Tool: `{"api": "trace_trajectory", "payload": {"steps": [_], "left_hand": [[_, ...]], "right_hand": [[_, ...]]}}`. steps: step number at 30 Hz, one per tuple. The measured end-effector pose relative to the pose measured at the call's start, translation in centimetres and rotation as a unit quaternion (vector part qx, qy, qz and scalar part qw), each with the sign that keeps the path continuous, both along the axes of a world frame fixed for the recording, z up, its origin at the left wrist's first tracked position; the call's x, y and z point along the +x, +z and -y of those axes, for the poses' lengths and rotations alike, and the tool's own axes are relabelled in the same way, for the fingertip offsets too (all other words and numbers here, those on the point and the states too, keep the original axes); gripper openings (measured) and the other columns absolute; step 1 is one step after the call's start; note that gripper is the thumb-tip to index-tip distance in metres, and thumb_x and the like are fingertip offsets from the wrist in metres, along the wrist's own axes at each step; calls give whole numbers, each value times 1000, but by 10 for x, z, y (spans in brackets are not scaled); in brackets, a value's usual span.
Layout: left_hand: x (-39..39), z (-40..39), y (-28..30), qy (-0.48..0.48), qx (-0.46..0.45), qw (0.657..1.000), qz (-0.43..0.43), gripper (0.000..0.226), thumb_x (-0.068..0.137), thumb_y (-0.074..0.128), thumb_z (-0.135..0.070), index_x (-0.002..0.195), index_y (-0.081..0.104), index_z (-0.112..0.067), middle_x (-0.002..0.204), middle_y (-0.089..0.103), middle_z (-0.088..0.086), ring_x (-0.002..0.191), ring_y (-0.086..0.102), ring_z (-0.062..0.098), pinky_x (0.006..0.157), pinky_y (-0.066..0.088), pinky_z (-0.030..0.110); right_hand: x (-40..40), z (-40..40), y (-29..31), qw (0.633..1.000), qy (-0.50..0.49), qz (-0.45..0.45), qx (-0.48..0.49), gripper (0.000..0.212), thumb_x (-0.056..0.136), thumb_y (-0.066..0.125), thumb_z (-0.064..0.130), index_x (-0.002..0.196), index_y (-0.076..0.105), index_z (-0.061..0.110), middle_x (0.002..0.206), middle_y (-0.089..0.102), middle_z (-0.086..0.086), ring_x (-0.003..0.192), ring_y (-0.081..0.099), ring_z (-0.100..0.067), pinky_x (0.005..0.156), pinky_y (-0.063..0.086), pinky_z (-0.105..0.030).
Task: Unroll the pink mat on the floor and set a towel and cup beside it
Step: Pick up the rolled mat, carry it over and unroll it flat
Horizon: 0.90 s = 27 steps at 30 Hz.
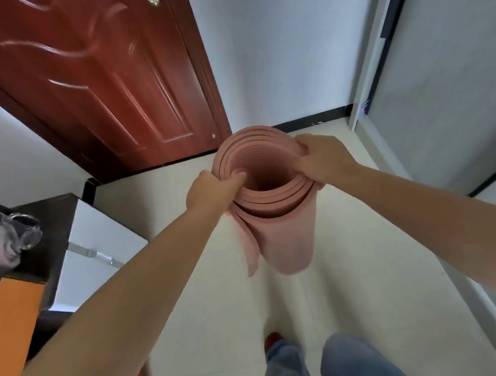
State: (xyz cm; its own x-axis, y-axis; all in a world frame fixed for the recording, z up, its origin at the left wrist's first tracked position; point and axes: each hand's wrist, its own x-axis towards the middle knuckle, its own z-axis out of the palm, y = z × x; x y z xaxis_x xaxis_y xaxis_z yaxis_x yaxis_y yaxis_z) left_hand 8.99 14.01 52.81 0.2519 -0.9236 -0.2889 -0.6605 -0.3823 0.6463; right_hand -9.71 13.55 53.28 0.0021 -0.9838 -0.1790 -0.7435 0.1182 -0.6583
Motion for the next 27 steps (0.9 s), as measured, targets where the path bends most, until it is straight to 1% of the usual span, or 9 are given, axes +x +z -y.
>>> {"api": "trace_trajectory", "payload": {"steps": [3, 4, 7, 10, 15, 16, 20, 24, 27], "left_hand": [[17, 61, 0, 64, 66, 978, -190, 53, 77, 69, -40, 114, 54, -6, 96, 58, 4, 87, 56, 21, 68, 48, 31], [17, 72, 0, 60, 78, 974, -202, 53, 76, 70, -37, 116, 54, -7, 97, 58, 4, 88, 57, 21, 66, 48, 30], [16, 136, -10, 11, 74, 987, -144, 41, 75, 65, -27, 109, 54, -7, 85, 57, 3, 75, 56, 19, 69, 49, 31], [7, 202, -19, -39, 45, 997, -47, 28, 78, 59, -29, 94, 43, -12, 70, 46, -4, 61, 47, 13, 70, 47, 32], [-14, 319, -39, -84, 76, 993, 32, 25, 77, 58, -30, 74, 43, -10, 66, 43, -3, 61, 48, 18, 69, 49, 33], [-19, 335, -43, -96, 94, 990, 42, 25, 78, 57, -30, 75, 44, -9, 66, 43, -2, 59, 47, 17, 69, 50, 33], [-46, 405, -63, -148, 170, 972, 61, 50, 81, 55, -28, 122, 41, -4, 76, 45, 1, 78, 53, 26, 69, 52, 33], [-68, 462, -86, -188, 212, 951, 127, 53, 86, 50, -20, 134, 34, -3, 120, 56, 18, 107, 56, 37, 85, 52, 39], [-82, 496, -109, -240, 226, 929, 165, 50, 87, 47, -19, 134, 34, -5, 126, 54, 19, 111, 55, 37, 87, 48, 39]], "right_hand": [[19, 54, -1, 999, -44, 26, -7, 38, 73, 54, 13, 110, 57, 15, 90, 63, -7, 69, 64, -30, 42, 49, -24], [21, 64, -4, 998, -54, 30, -6, 38, 72, 54, 12, 109, 58, 15, 90, 64, -6, 71, 64, -30, 42, 47, -23], [22, 117, -18, 995, -85, 48, 2, 30, 72, 55, 10, 102, 59, 14, 85, 61, -4, 68, 58, -24, 41, 37, -18], [17, 171, -35, 993, -101, 56, 12, 18, 72, 54, 10, 90, 56, 15, 79, 57, -1, 60, 52, -18, 41, 32, -18], [1, 279, -63, 987, -127, 86, 41, 30, 71, 53, 11, 100, 60, 15, 82, 60, -2, 61, 54, -19, 40, 34, -17], [-3, 293, -67, 987, -131, 84, 48, 31, 71, 54, 11, 101, 60, 15, 82, 59, -2, 62, 54, -19, 41, 33, -17], [-24, 350, -91, 981, -155, 93, 77, 35, 74, 54, 8, 108, 58, 16, 85, 57, -1, 76, 53, -23, 48, 32, -15], [-35, 391, -119, 970, -187, 115, 107, 37, 73, 55, 6, 109, 58, 15, 89, 60, -2, 79, 54, -23, 52, 36, -18], [-41, 409, -144, 960, -222, 121, 123, 40, 71, 55, 5, 110, 58, 14, 86, 58, -2, 78, 53, -23, 55, 37, -22]]}}
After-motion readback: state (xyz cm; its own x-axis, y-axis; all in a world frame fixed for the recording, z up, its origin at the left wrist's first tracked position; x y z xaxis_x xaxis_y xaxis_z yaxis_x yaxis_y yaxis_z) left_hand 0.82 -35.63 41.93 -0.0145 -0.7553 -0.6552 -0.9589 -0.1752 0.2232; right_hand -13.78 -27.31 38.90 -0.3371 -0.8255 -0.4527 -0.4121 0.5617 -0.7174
